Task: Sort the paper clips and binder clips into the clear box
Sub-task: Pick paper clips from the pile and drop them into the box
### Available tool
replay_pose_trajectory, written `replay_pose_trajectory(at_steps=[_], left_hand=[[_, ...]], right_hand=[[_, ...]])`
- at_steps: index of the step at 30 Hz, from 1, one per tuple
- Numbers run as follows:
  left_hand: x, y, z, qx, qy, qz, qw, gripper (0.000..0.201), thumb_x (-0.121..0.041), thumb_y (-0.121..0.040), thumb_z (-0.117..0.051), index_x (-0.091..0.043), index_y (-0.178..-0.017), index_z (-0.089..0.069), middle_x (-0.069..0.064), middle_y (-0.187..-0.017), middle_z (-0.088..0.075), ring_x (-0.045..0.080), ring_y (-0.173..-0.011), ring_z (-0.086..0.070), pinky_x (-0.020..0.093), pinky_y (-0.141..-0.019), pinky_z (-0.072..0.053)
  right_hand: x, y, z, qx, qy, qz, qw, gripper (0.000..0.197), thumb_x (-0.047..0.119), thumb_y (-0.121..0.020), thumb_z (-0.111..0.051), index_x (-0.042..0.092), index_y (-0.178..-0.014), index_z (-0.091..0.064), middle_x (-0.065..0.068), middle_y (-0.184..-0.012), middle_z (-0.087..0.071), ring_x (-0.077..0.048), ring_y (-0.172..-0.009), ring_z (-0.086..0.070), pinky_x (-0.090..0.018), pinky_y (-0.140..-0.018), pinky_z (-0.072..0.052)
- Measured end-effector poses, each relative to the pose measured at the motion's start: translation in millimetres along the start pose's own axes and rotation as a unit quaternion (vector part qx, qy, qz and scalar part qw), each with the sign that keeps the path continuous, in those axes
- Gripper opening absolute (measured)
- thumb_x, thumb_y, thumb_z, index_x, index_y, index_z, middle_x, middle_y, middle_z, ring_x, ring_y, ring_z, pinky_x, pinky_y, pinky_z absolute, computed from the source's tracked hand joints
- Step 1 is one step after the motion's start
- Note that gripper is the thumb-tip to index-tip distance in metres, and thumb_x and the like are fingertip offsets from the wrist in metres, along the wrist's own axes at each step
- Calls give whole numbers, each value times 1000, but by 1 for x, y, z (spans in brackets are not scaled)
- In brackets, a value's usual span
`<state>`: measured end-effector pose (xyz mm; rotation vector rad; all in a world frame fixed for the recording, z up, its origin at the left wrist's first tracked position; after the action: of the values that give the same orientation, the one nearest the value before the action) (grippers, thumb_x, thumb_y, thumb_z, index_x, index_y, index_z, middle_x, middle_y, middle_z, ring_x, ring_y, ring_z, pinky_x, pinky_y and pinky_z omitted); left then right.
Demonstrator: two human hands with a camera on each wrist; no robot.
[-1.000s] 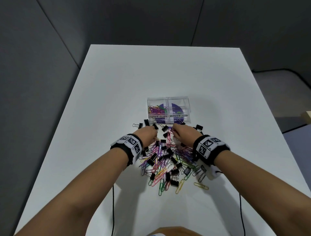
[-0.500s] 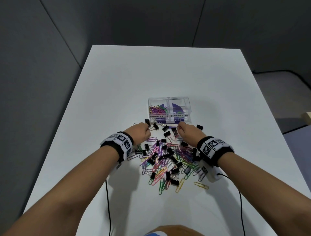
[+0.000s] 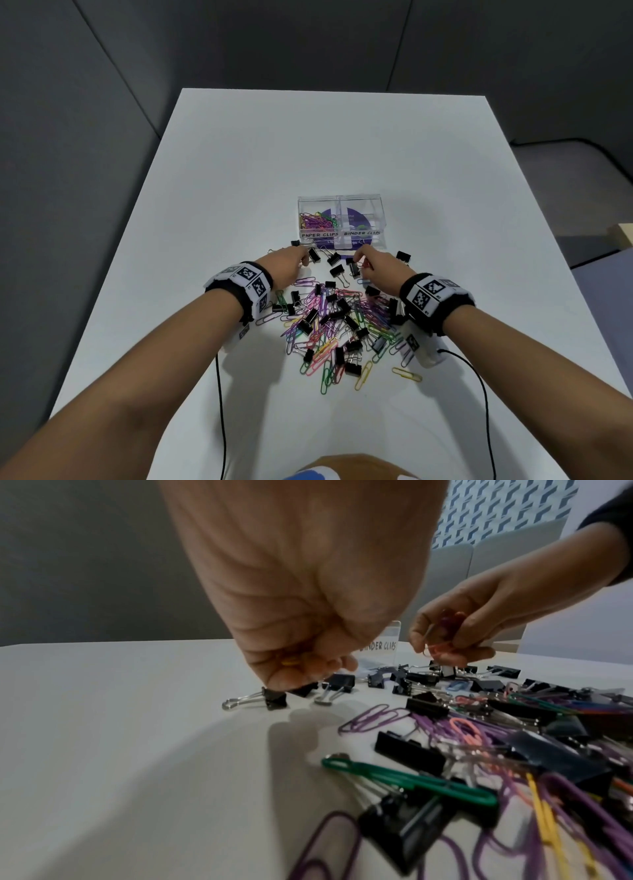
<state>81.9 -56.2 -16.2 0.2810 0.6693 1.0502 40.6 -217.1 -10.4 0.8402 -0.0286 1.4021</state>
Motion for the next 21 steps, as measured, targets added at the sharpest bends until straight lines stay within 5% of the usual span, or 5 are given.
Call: replay_pose_trajectory(at_steps=[2,6,11,21], left_hand=[[-3,0,0,-8,-21,-7,1000,24,-14,-92,-43,-9,-115,-48,12,-116,-58,24,-92,-53,34,-78,-43],[-5,-7,-13,1,-98,-27,995,35,-31,-91,-55,-11,-120,-49,8,-121,-55,25,-107,-55,35,-89,-46],[-9,-15,-21,19,-103,-30,994,25,-24,-92,-55,-9,-112,-56,11,-122,-54,26,-110,-55,34,-90,-45],[-17,-16,-22,7,-123,-48,991,21,-15,-94,-48,-8,-112,-57,11,-121,-54,27,-111,-54,35,-90,-44]], right_hand=[[5,2,-5,28,-15,7,999,25,4,-95,-33,10,-117,-43,-3,-75,-52,-14,-57,-44,-24,-51,-35],[11,2,-19,60,-7,14,998,6,13,-91,-41,15,-97,-39,-10,-84,-55,-23,-69,-52,-32,-63,-41],[20,-3,-29,56,181,52,981,23,28,-92,-54,9,-105,-55,-10,-108,-64,-26,-99,-60,-34,-80,-48],[27,-13,-42,77,240,71,965,17,13,-89,-53,5,-104,-58,-14,-109,-62,-31,-98,-61,-33,-71,-44]])
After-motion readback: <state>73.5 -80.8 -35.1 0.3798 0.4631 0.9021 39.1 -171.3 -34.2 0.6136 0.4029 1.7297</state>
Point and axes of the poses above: each hand's wrist, its own y-axis away from the middle knuckle, its own z-axis out of the back of the hand, x = y × z, the point moved 8 cm from there along -y, towards the middle knuckle
